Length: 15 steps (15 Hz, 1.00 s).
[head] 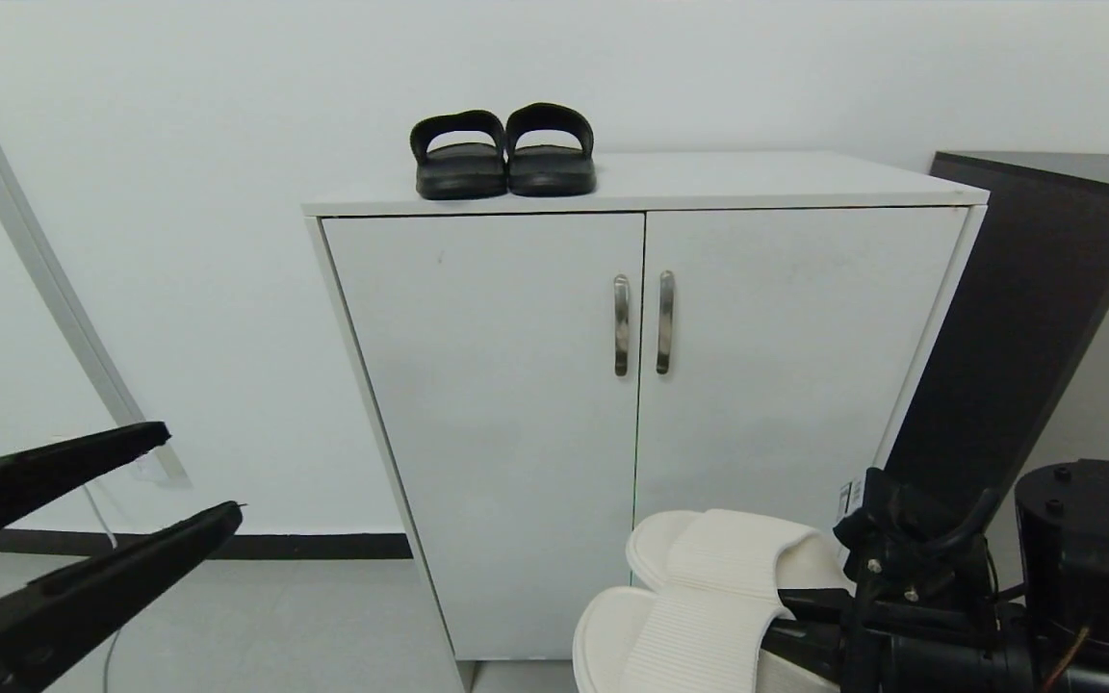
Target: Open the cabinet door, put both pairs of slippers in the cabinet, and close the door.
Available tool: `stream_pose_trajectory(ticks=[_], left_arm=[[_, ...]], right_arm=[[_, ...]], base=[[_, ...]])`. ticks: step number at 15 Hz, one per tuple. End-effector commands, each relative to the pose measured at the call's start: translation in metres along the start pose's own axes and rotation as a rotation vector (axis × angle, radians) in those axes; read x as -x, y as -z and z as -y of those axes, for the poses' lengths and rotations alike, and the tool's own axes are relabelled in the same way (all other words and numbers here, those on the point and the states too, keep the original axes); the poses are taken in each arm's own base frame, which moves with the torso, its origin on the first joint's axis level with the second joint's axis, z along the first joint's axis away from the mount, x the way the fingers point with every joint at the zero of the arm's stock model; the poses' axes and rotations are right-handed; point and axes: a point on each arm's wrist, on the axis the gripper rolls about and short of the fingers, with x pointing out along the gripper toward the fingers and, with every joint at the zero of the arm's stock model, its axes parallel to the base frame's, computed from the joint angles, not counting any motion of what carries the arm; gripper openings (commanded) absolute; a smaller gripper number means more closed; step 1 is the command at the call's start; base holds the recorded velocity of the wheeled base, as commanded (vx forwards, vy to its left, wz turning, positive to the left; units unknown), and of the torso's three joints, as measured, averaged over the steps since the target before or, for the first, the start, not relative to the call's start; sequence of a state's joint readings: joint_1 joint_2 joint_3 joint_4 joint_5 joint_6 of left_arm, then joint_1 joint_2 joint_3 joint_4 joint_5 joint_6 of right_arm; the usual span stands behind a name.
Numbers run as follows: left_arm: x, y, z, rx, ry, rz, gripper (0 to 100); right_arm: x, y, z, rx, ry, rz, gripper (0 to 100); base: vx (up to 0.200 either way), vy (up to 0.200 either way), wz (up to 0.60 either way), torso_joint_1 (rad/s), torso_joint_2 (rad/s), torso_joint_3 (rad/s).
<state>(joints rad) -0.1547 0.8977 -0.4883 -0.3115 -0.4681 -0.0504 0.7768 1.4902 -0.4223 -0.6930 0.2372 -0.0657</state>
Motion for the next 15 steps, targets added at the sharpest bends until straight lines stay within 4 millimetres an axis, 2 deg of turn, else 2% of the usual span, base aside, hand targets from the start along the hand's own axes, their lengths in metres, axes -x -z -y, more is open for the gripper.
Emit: stream_pose_trajectory(ticks=[1, 3, 4, 6, 7, 8, 11, 12, 14, 15], left_arm=[[-0.024, -0.008, -0.007, 0.011, 0.026, -0.033, 100], [-0.034, -0.017, -0.009, 0.008, 0.047, -0.030, 100], [-0.053, -0.024, -0.007, 0.008, 0.103, -0.048, 100], [-0.077, -0.033, 0.002, -0.004, 0.182, -0.054, 100], [-0.077, -0.033, 0.002, -0.004, 0.182, -0.054, 100], [-0.104, -0.043, 0.012, -0.015, 0.195, -0.056, 100], [-0.140, -0.050, 0.020, -0.015, 0.246, -0.062, 100], [-0.161, -0.051, 0.022, -0.020, 0.259, -0.049, 100], [-0.187, -0.048, 0.028, -0.020, 0.292, -0.026, 100], [-0.209, -0.045, 0.035, 0.011, 0.322, -0.016, 100]], right_arm=[[-0.001, 0.001, 0.000, -0.001, 0.000, -0.005, 0], [0.000, 0.002, 0.000, -0.003, 0.001, -0.005, 0], [0.001, 0.004, 0.000, -0.004, 0.001, -0.011, 0], [0.000, 0.005, 0.000, -0.004, 0.000, -0.017, 0], [0.000, 0.005, 0.000, -0.004, 0.000, -0.017, 0], [0.000, 0.006, 0.000, -0.007, 0.002, -0.022, 0], [0.000, 0.007, 0.000, -0.008, 0.000, -0.025, 0], [0.000, 0.007, 0.000, -0.008, 0.001, -0.026, 0], [-0.002, 0.009, 0.000, -0.009, 0.001, -0.037, 0], [-0.003, 0.009, 0.000, -0.009, -0.001, -0.038, 0]], base=[[0.000, 0.000, 0.00, 0.000, 0.00, 0.000], [0.000, 0.000, 0.00, 0.000, 0.00, 0.000], [0.000, 0.000, 0.00, 0.000, 0.00, 0.000], [0.000, 0.000, 0.00, 0.000, 0.00, 0.000], [0.000, 0.000, 0.00, 0.000, 0.00, 0.000], [0.000, 0.000, 0.00, 0.000, 0.00, 0.000], [0.000, 0.000, 0.00, 0.000, 0.00, 0.000], [0.000, 0.000, 0.00, 0.000, 0.00, 0.000], [0.000, 0.000, 0.00, 0.000, 0.00, 0.000], [0.000, 0.000, 0.00, 0.000, 0.00, 0.000]])
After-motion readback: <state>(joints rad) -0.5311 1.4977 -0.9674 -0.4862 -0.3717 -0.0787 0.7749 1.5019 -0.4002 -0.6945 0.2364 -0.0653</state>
